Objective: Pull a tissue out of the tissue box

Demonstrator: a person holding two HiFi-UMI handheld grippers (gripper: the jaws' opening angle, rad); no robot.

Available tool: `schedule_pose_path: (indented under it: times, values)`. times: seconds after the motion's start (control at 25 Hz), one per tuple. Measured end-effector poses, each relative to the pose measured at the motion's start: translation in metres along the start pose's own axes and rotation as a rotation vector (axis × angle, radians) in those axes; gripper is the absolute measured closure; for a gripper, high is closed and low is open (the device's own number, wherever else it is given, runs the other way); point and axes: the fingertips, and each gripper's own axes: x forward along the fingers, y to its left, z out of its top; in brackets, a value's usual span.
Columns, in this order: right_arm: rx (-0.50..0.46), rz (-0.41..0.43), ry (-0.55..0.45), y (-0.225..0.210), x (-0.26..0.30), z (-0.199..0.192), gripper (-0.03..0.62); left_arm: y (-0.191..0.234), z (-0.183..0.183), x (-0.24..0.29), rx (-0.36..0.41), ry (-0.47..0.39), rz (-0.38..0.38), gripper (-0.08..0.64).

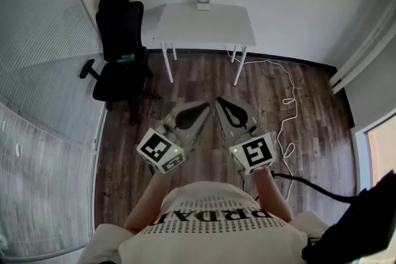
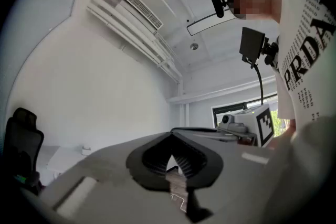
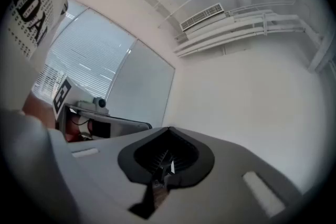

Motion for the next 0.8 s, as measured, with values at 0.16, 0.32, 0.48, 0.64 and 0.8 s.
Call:
schedule_pose_path:
  times: [0.16, 0.32, 0.48, 0.64, 0.8]
  values:
    - [-0.015, 0.010, 0.001, 0.000, -0.002, 0.002, 0.584, -0.003, 0.001, 0.001, -0.002, -0.002, 0.002, 0.569]
    - [-0.002, 0.010, -0.001, 0.005, -0.009, 0.001, 0.584, -0.011, -0.001, -0.002, -0.006, -0.006, 0.004, 0.569]
    - [0.043, -0.011, 0.011, 0.005, -0.017, -0.007, 0.584, -0.018, -0.004, -0.006, -0.014, 0.001, 0.005, 0.569]
    - [0.033, -0.018, 0.003, 0.008, -0.014, -0.001, 0.583, -0.017, -0.003, -0.010, -0.017, -0.004, 0.004, 0.569]
    - [0.032, -0.013, 0.015, 0.017, -0.014, -0.005, 0.584, -0.018, -0.002, -0.020, -0.015, -0.007, 0.014, 0.569]
